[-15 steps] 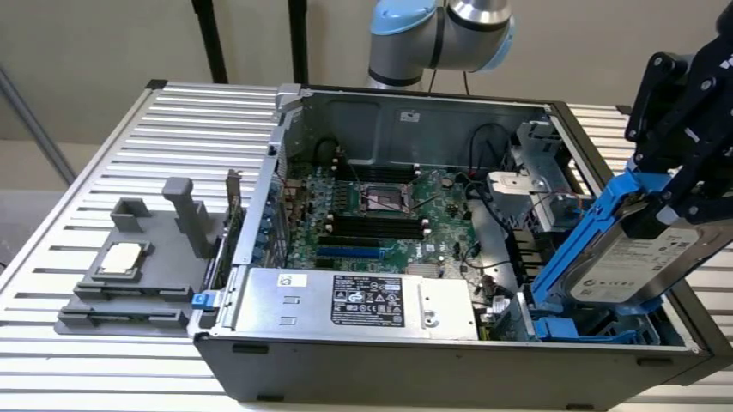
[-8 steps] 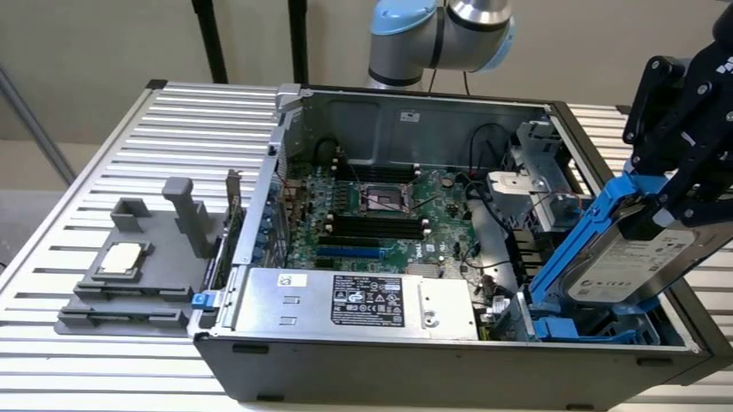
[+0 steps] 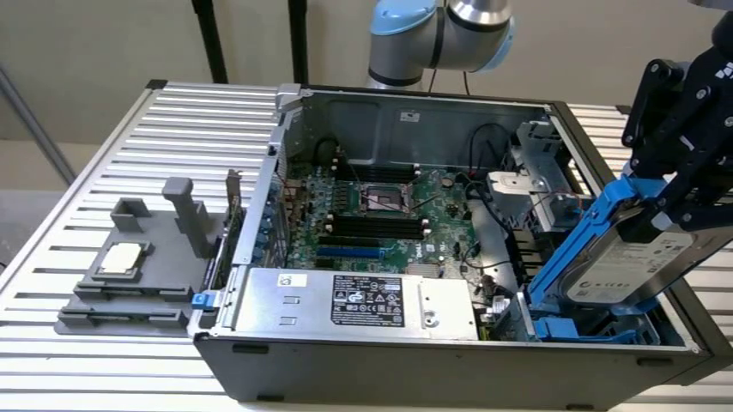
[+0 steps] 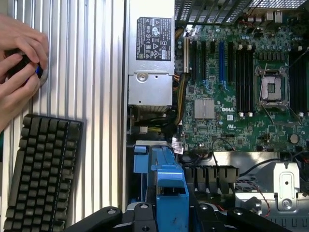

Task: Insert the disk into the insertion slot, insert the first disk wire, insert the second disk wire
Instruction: 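Insert the disk into the insertion slot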

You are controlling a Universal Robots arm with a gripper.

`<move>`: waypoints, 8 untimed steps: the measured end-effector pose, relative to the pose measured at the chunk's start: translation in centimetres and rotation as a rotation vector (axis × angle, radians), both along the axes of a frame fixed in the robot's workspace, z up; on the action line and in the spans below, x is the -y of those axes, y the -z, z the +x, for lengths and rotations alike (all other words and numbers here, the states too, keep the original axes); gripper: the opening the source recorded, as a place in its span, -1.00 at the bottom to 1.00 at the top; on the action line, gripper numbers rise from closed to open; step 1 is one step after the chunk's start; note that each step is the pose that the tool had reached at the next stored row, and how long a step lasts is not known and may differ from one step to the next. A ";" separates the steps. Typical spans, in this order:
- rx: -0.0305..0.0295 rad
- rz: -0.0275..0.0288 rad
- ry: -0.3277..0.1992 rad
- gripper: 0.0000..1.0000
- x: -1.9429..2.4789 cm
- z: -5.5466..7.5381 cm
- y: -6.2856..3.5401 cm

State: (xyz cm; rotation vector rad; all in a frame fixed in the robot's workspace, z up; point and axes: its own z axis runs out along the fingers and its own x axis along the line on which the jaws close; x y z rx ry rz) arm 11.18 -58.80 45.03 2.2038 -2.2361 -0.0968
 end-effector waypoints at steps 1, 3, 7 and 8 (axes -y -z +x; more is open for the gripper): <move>0.0000 0.0018 -0.001 -0.36 0.04 0.0 0.02; 0.0000 0.0048 -0.003 -0.36 0.12 0.0 0.07; 0.0000 0.0096 -0.008 -0.36 0.39 0.0 0.19; 0.0000 0.0108 -0.010 -0.36 0.45 0.0 0.22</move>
